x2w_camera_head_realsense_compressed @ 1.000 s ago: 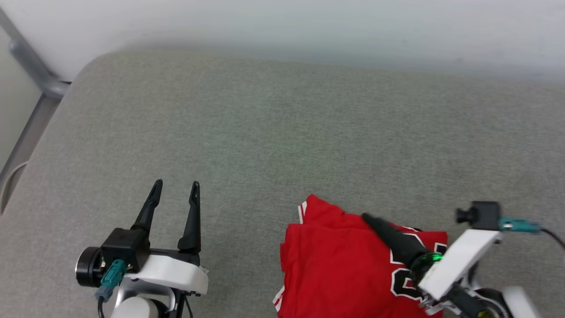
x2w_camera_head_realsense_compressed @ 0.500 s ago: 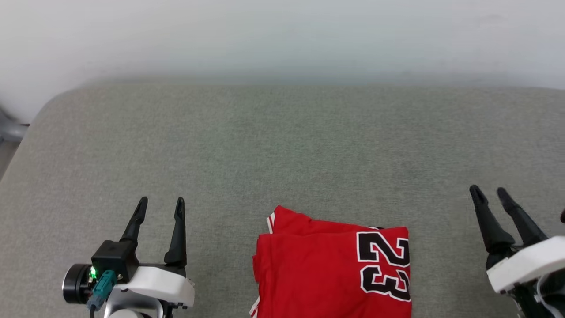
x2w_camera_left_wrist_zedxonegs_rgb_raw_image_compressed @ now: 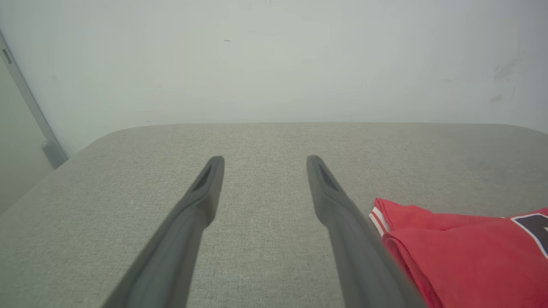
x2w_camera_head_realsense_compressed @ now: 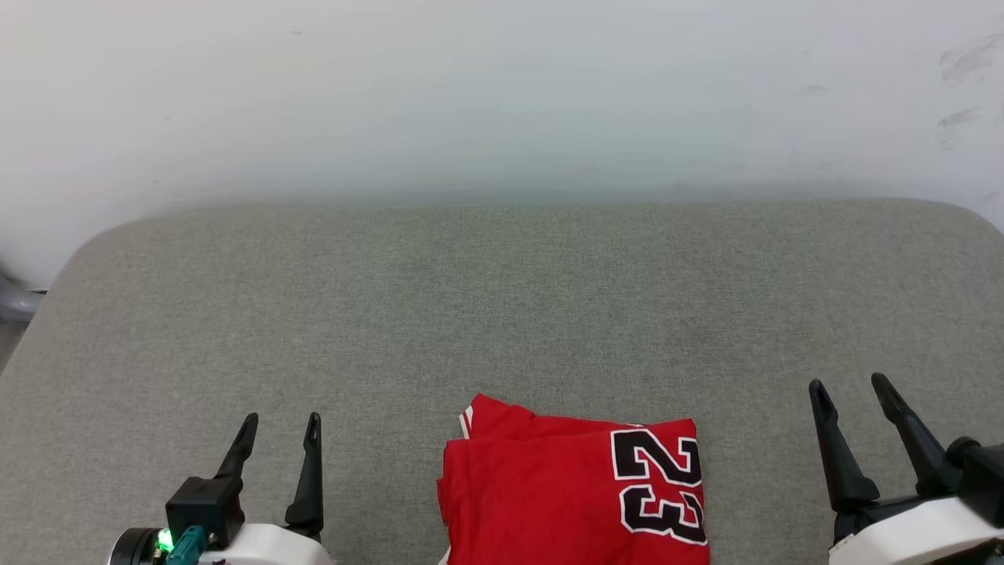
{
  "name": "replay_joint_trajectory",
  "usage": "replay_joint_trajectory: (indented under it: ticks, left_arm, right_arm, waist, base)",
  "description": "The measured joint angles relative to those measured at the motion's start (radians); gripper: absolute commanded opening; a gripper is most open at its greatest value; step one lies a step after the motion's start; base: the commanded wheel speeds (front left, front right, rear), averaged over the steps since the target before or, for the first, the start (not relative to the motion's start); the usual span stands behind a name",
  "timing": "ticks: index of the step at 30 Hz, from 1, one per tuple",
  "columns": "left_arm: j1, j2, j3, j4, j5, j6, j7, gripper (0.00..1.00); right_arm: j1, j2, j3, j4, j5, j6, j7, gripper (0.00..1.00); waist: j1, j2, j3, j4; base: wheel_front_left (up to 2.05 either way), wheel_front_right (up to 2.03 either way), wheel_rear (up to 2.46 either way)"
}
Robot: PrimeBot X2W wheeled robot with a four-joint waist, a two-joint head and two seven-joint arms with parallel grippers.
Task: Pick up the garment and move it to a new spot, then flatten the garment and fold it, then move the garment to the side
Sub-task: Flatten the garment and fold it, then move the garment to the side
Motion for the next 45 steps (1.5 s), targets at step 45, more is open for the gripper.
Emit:
replay_joint_trajectory:
  ticks: [45]
  left_arm:
    - [-0.125, -0.071, 0.014, -0.047, 0.053, -0.019, -0.010, 1.00]
  right_arm:
    - [-0.035, -0.076, 0.025, 0.198, 0.639, 0.000, 0.622, 1.00]
  waist:
    - [0.0003, -0.0001, 0.206, 0.106]
  base:
    - [0.00, 0.00, 0.00]
